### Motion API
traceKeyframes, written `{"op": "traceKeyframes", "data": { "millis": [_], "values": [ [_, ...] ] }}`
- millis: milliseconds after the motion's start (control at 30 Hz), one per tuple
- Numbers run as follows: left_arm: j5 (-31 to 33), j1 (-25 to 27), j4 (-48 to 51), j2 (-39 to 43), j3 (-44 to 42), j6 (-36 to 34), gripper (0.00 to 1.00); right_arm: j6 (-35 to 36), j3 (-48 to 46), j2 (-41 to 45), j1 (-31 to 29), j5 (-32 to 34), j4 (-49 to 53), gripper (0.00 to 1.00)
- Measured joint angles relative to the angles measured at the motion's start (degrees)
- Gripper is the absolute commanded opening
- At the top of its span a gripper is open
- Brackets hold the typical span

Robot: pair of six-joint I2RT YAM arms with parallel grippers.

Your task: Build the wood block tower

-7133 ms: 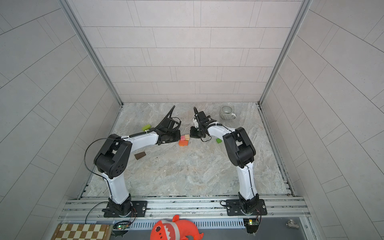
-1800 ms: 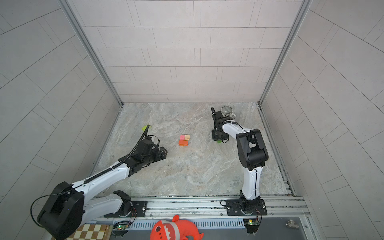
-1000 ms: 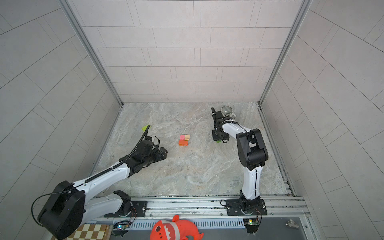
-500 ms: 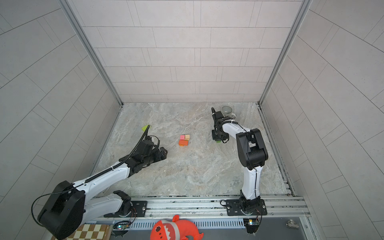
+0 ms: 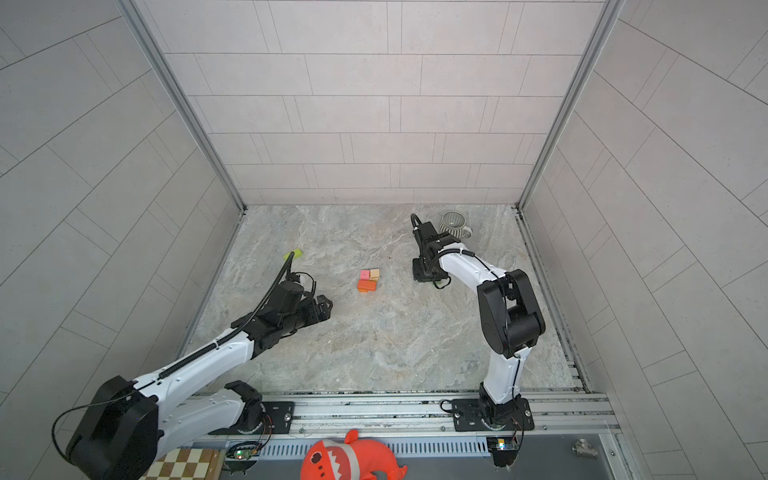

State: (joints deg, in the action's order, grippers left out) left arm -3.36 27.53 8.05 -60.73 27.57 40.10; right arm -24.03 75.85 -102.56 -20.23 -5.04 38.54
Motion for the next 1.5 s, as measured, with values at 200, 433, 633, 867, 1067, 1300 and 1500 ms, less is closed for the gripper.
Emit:
{"op": "traceKeyframes", "data": {
  "millis": [200,433,633,867,1067,1300,1500],
  "values": [
    [0.0,0.0,1.11,2.86,-1.01,0.17,0.91,1.11,0.22,0.42,2.91,0.79,2.6,0.42],
    [0.55,0.0,1.22,2.56,-1.49,0.07,0.91,4.0,0.22,0.15,7.37,0.61,2.75,0.5],
    [1.51,0.0,-0.11,0.24,-1.55,-0.09,0.91,5.73,1.18,-3.37,7.04,0.59,1.9,0.53],
    [1.97,-0.02,-2.27,-3.98,-1.55,-0.92,0.91,6.08,2.27,-7.39,7.04,1.07,1.44,0.53],
    [1.9,-0.02,-3.13,-9.2,0.04,-1.16,0.91,6.1,4.72,-9.6,7.04,1.7,0.52,0.52],
    [1.38,-0.02,-3.56,-12.46,1.51,-1.4,0.91,6.32,5.38,-10.82,7.17,1.79,-0.02,0.41],
    [1.01,-0.04,-3.5,-13.03,1.68,-1.57,0.91,6.49,5.38,-11.23,7.17,1.68,-0.31,0.35]
  ]
}}
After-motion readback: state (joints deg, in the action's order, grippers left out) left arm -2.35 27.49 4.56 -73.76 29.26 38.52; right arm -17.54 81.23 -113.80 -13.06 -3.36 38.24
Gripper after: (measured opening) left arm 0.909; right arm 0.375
